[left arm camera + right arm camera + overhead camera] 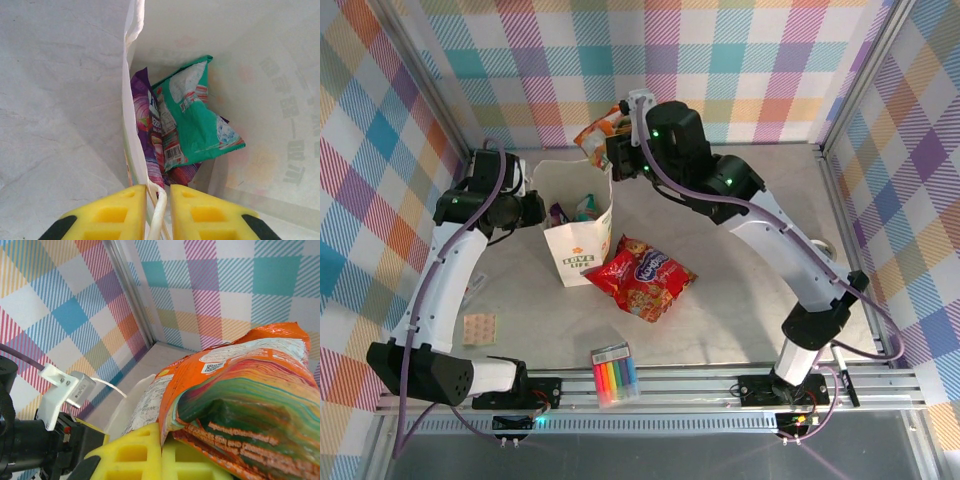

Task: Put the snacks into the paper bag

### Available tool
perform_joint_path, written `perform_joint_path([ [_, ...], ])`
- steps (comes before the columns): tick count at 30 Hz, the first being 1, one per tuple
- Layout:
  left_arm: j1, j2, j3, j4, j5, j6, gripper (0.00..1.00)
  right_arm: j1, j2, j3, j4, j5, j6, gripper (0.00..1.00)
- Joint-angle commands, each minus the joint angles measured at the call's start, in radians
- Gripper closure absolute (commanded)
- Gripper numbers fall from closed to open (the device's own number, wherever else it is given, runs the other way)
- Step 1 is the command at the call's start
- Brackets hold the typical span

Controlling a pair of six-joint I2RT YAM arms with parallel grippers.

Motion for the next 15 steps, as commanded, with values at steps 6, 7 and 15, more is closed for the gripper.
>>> perform_joint_path([
  [6, -0.002, -0.032, -0.009, 0.005, 0.012, -0.005, 0.8, 0.048, 0.083, 0.139, 0.044, 0.037, -0.047, 1.0],
  [7, -0.001, -0.033, -0.01, 0.005, 0.011, -0.005, 0.8, 0.05, 0.091, 0.147, 0.043, 0.039, -0.048, 1.0],
  [15, 0.0, -0.044, -0.019, 0.006, 0.006, -0.005, 0.8, 0.079, 0.159, 0.216, 0.038, 0.05, -0.067, 1.0],
])
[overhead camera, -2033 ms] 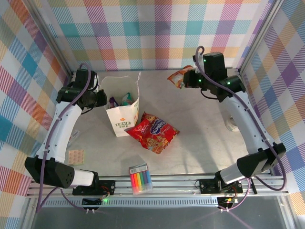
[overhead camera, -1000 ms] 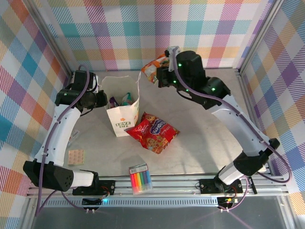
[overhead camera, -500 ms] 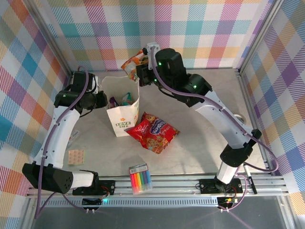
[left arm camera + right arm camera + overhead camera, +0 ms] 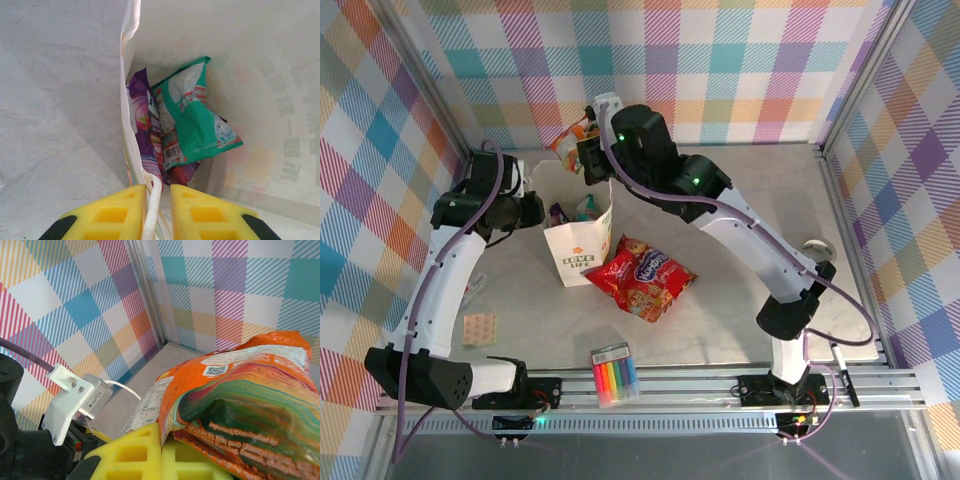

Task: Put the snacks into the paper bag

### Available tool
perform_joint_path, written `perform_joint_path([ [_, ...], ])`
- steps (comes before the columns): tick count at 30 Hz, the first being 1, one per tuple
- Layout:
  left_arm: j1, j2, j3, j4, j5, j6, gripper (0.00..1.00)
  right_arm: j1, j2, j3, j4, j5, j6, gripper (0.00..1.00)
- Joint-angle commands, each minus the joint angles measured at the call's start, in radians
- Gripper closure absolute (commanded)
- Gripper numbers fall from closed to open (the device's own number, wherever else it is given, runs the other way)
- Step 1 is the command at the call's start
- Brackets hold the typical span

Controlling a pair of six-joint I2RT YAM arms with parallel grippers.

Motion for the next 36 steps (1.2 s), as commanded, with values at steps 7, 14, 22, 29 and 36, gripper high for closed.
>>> perform_joint_path([
  [7, 0.008, -0.036, -0.011, 0.001, 0.0, -0.008, 0.8, 0.02, 0.054, 0.082, 0.037, 0.011, 0.008, 1.0],
  [14, 0.017, -0.03, -0.02, 0.016, 0.009, -0.019, 0.8, 0.026, 0.082, 0.086, -0.002, -0.023, 0.054, 1.0],
  [22, 0.036, -0.031, -0.019, 0.025, 0.016, -0.03, 0.8, 0.034, 0.105, 0.086, -0.053, -0.056, 0.111, 1.0],
  [29, 0.049, -0.03, -0.022, 0.029, 0.022, -0.033, 0.8, 0.047, 0.138, 0.087, -0.086, -0.061, 0.151, 1.0],
  [36, 0.054, -0.024, -0.017, 0.032, 0.038, -0.034, 0.79, 0.048, 0.159, 0.09, -0.13, -0.032, 0.212, 1.0],
])
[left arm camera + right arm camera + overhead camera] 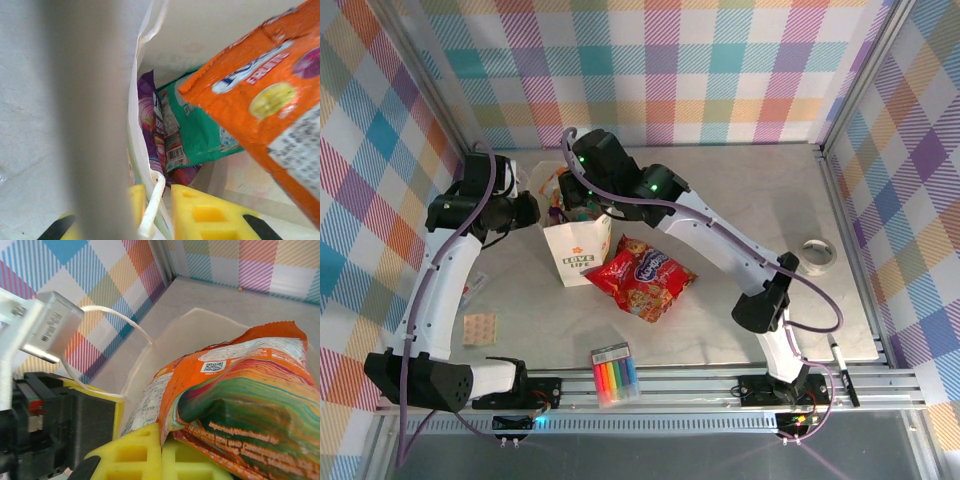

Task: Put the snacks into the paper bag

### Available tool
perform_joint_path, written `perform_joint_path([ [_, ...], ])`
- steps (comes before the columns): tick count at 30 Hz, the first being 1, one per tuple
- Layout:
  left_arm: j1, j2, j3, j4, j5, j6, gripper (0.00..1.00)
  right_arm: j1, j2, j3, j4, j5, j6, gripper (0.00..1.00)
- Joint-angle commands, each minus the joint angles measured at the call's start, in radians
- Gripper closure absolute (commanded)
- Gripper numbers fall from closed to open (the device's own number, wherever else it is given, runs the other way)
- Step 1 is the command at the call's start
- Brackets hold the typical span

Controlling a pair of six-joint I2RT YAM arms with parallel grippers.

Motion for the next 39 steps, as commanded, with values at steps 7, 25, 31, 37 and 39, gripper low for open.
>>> perform_joint_path([
  [7, 0.01, -0.002, -0.015, 0.033, 0.027, -0.008, 0.79, 0.006, 0.015, 0.041, -0.005, 0.024, 0.08, 1.0],
  [25, 0.011, 0.002, -0.031, 0.036, 0.036, 0.001, 0.79, -0.035, 0.105, 0.091, 0.021, -0.008, 0.125, 1.0],
  [31, 0.011, -0.005, -0.036, 0.035, 0.033, 0.003, 0.79, -0.043, 0.134, 0.124, 0.031, -0.016, 0.121, 1.0],
  [37, 0.01, -0.01, -0.038, 0.03, 0.026, 0.006, 0.79, -0.048, 0.163, 0.142, 0.017, -0.023, 0.127, 1.0],
  [39, 0.011, -0.011, -0.04, 0.03, 0.028, 0.006, 0.79, -0.048, 0.171, 0.142, 0.02, -0.029, 0.127, 1.0],
])
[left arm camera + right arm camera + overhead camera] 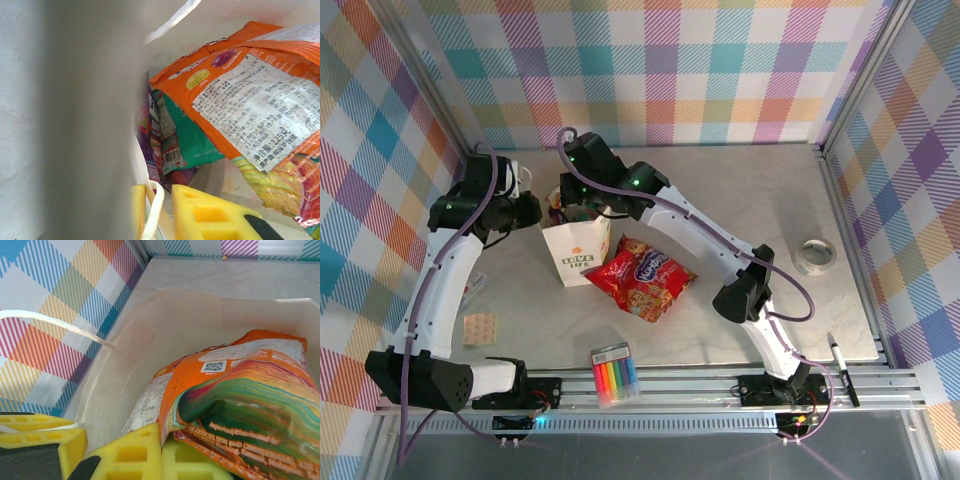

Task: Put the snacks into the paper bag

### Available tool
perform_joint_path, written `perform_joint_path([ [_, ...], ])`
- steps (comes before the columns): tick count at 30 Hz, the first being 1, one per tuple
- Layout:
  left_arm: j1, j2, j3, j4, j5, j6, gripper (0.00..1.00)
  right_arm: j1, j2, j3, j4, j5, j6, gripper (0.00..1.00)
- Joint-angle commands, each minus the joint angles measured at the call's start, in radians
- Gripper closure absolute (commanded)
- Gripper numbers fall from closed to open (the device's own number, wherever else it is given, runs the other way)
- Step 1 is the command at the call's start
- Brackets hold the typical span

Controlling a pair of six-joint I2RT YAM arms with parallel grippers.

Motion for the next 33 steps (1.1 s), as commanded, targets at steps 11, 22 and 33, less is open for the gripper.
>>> perform_joint_path([
  [11, 0.008, -0.014, -0.019, 0.0, 0.013, 0.005, 0.79, -0.006, 0.031, 0.036, 0.045, -0.014, 0.004, 1.0],
  [22, 0.008, -0.017, -0.023, 0.003, 0.016, 0.006, 0.79, -0.006, 0.042, 0.035, 0.08, -0.008, -0.018, 1.0],
  [33, 0.009, -0.011, -0.027, 0.006, 0.014, 0.005, 0.8, -0.006, 0.053, 0.012, 0.092, -0.01, -0.014, 1.0],
])
